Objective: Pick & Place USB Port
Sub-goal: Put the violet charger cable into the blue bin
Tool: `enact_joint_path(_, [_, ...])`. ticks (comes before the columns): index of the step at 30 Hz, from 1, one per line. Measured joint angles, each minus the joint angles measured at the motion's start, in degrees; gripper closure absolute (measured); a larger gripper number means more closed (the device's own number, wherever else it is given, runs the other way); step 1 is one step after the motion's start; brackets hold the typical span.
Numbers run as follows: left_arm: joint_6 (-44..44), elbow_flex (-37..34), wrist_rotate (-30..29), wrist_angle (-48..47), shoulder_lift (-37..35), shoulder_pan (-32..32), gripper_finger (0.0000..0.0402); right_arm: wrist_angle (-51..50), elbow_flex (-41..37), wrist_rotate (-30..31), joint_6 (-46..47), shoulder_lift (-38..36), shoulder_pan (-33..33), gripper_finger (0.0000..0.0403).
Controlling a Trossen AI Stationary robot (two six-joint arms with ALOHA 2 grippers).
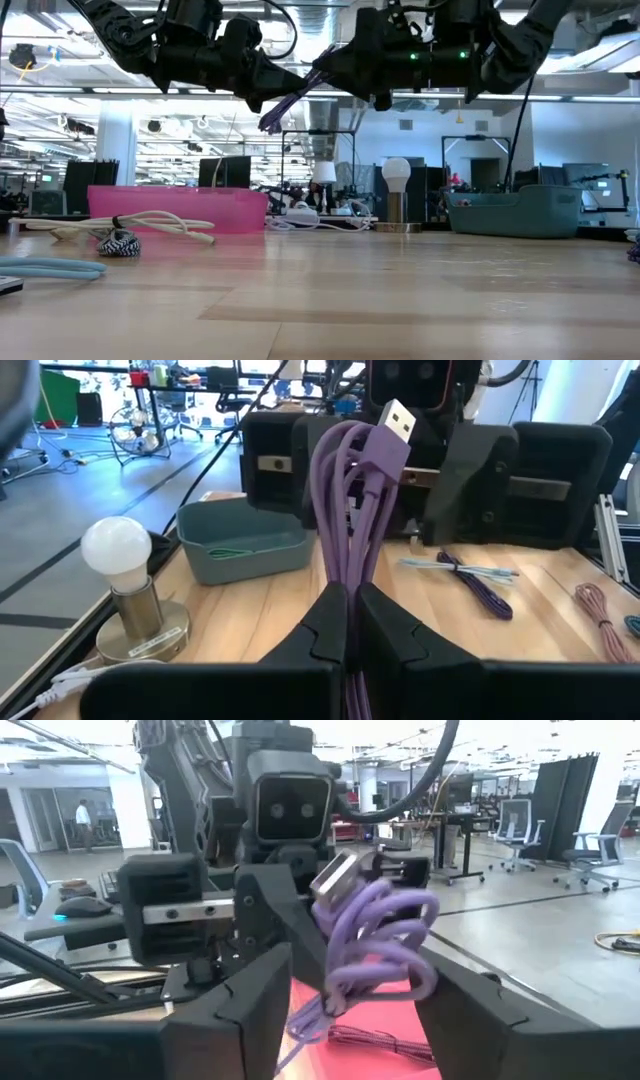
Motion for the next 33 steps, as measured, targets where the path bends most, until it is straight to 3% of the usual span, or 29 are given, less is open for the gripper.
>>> enact_joint_path(5, [0.00, 0.00, 0.00, -0.21, 0.00, 0.00, 0.0393, 0.00, 0.00, 0.00, 0.01, 0.00, -0.52, 0.0261])
enact_joint_path(13, [0.00, 0.00, -0.04, -0.44, 0.00, 0.00, 0.0393, 0.00, 0.00, -0.05, -0.22, 0.00, -0.50, 0.0389])
enact_joint_path(24, [0.01, 0.01, -0.70, -0.60, -0.23, 0.02, 0.0317, -0.02, -0.15, 0.03, -2.45, -0.01, -0.50, 0.0396])
enact_joint_path(33, [0.25, 0.02, -0.71, -6.74, -7.17, 0.09, 0.0306, -0.20, -7.07, 3.19, -2.80, -6.72, -1.94, 0.0400])
